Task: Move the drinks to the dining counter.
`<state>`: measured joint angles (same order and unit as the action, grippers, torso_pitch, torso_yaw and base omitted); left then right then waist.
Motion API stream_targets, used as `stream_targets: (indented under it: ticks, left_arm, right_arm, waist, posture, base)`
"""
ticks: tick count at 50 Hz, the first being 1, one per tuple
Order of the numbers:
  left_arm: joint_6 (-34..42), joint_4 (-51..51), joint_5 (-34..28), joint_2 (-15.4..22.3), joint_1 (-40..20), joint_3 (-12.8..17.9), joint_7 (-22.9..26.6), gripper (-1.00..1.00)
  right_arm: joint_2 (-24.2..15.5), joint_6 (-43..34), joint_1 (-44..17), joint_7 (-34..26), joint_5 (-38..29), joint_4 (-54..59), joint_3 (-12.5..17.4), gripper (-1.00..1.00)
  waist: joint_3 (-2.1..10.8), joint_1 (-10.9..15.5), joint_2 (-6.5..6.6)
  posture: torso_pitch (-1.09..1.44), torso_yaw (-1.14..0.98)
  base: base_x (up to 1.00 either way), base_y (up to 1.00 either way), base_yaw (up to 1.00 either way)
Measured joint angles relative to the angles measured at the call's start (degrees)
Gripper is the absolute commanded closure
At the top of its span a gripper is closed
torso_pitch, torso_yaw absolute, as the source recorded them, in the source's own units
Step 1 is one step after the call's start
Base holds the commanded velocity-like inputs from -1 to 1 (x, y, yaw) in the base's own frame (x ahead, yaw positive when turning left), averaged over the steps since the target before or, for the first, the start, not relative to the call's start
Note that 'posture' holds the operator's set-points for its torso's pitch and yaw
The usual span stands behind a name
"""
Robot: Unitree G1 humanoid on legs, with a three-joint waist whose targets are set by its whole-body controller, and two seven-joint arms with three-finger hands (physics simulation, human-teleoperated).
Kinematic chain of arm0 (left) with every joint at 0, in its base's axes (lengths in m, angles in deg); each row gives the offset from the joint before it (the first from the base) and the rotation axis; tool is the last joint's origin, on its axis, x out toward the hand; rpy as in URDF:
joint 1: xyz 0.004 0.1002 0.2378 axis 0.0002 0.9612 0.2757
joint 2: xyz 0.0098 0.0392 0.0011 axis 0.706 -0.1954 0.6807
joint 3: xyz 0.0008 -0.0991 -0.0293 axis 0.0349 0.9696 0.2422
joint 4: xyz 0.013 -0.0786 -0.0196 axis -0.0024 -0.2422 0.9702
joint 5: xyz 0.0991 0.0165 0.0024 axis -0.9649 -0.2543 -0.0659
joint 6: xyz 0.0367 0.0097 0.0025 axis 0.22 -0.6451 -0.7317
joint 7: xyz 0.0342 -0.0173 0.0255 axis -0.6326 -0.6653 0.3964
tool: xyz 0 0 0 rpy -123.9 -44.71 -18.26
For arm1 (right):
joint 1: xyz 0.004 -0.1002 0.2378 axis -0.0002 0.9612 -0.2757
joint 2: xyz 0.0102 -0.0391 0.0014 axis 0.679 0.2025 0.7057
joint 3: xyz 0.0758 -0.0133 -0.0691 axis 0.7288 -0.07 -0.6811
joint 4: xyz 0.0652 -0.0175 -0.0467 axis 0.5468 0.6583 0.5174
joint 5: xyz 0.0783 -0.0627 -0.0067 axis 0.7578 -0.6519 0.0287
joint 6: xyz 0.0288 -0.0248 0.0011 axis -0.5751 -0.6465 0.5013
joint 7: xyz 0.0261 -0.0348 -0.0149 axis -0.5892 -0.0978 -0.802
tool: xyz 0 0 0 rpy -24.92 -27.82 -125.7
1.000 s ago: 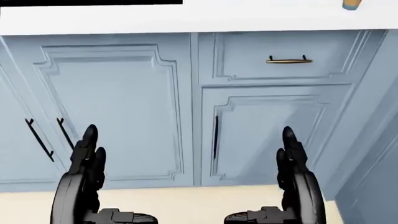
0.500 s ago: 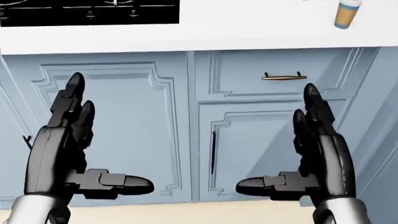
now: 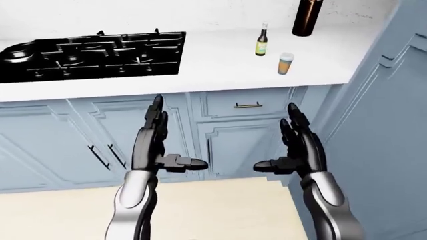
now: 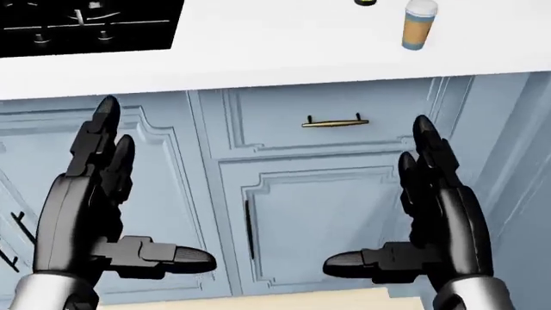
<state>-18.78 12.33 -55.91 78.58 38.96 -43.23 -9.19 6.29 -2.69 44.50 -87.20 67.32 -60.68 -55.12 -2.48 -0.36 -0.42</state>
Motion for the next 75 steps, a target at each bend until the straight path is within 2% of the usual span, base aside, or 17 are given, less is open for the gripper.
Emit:
stream_targets:
  ticks: [8,10,13,19,22,26,32,35,38,44,50,55,62,64,67,70,75]
  left_arm:
    - [1.4,4.4,0.1,0.4,-1.1,0.5,-0.2,-1.00]
    - [2.6,4.5,0.0,0.4,-0.1,0.9,-0.3,-1.00]
    - [6.1,6.3,-0.4,0.7,0.0,1.7,-0.7,-1.00]
    - [6.9,10.4,-0.3,0.6,-1.5,0.0,-0.2,-1.00]
    - [7.8,10.8,-0.2,0.7,-2.1,0.1,0.1,-1.00]
    - [9.7,10.0,0.0,0.3,-2.1,-0.8,0.4,-1.00]
    - [9.9,12.0,0.2,0.5,-2.9,-0.3,0.7,-1.00]
    - [8.8,11.6,0.0,0.5,-2.8,0.2,0.4,-1.00]
    - [9.5,9.9,-0.3,0.8,-1.6,1.1,0.1,-1.00]
    - [9.5,11.4,-0.4,0.8,-2.4,0.9,-0.2,-1.00]
    - [8.5,11.5,-0.2,0.5,-2.5,0.5,0.0,-1.00]
    - [10.7,10.9,0.3,0.5,-2.5,-0.4,0.5,-1.00]
    - [11.1,14.3,0.4,0.7,-3.4,0.1,0.3,-1.00]
    - [11.5,13.8,0.3,1.0,-3.1,0.7,0.1,-1.00]
    - [12.4,13.3,-0.1,0.9,-2.7,1.1,-0.2,-1.00]
    - [12.5,14.2,0.0,1.0,-3.3,0.8,-0.2,-1.00]
    - [12.0,14.4,0.1,1.0,-3.2,1.0,-0.2,-1.00]
  right_arm:
    - [0.4,-0.7,-1.3,-0.4,2.0,-5.7,1.3,-1.00]
    - [0.6,-1.9,-0.7,-0.3,3.2,-5.4,0.9,-1.00]
    - [0.4,-4.3,-0.5,-0.2,4.8,-6.5,0.4,-1.00]
    - [-0.2,-5.0,-0.5,0.5,5.7,-10.3,1.7,-1.00]
    - [-0.1,-5.2,-0.8,0.4,5.9,-10.7,1.5,-1.00]
    - [-0.5,-6.5,0.1,0.9,5.6,-9.5,2.6,-1.00]
    - [-0.6,-5.1,-0.4,1.4,3.5,-11.4,1.6,-1.00]
    - [-0.4,-4.4,-0.9,0.5,3.1,-10.8,0.7,-1.00]
    - [0.3,-5.6,-0.3,0.0,3.1,-9.4,-0.4,-1.00]
    - [0.1,-5.8,-0.6,-0.4,3.3,-11.2,0.5,-1.00]
    - [-0.3,-4.8,-0.7,-0.5,3.2,-12.2,0.7,-1.00]
    - [-0.3,-6.1,0.0,0.0,2.5,-11.2,1.7,-1.00]
    - [-0.5,-6.7,-1.4,0.1,3.0,-14.3,2.1,-1.00]
    - [0.0,-7.0,-1.4,0.1,3.5,-13.8,1.7,-1.00]
    - [-0.2,-8.4,-1.1,0.0,4.3,-13.7,1.5,-1.00]
    - [-0.3,-8.6,-1.2,0.2,4.5,-15.1,1.8,-1.00]
    - [-0.2,-7.5,-1.2,0.1,4.5,-15.9,1.0,-1.00]
  waist:
    - [1.95,0.0,1.57]
    - [0.10,1.0,1.58]
    - [-0.03,1.1,2.96]
    - [0.52,0.7,0.84]
    - [0.74,0.2,-2.12]
    - [0.27,-2.0,-1.93]
    - [-0.03,-1.3,0.55]
    - [1.24,-1.4,2.36]
    - [-0.08,0.5,1.31]
    - [0.16,1.4,0.67]
    - [0.67,1.4,-3.18]
    - [-0.06,0.5,-1.73]
    - [0.33,-0.3,3.72]
    - [-0.39,0.7,3.22]
    - [-0.13,1.2,4.30]
    - [0.50,1.3,3.39]
    - [0.52,2.5,0.24]
  posture:
    - [0.00,0.00]
    - [0.00,0.00]
    - [0.00,0.00]
    - [0.00,0.00]
    - [0.00,0.00]
    - [0.00,0.00]
    - [0.00,0.00]
    - [0.00,0.00]
    - [0.00,0.00]
    - [0.00,0.00]
    - [0.00,0.00]
    - [0.00,0.00]
    - [0.00,0.00]
    - [0.00,0.00]
    - [0.00,0.00]
    - [0.00,0.00]
    - [0.00,0.00]
  base:
    - [0.17,0.00,-0.01]
    - [0.00,0.00,-0.36]
    - [0.00,0.00,-0.80]
    - [0.00,0.00,-0.90]
    - [0.00,0.00,-0.90]
    - [0.00,0.00,-0.88]
    - [0.00,-0.03,0.00]
    - [0.04,0.00,0.00]
    - [0.22,-0.01,0.00]
    - [0.32,-0.08,0.00]
    - [0.33,-0.11,0.00]
    - [0.34,-0.11,0.00]
    - [0.34,-0.09,0.00]
    - [0.35,-0.09,0.00]
    - [0.34,-0.27,0.00]
    - [0.34,-0.29,0.00]
    - [0.33,-0.29,0.00]
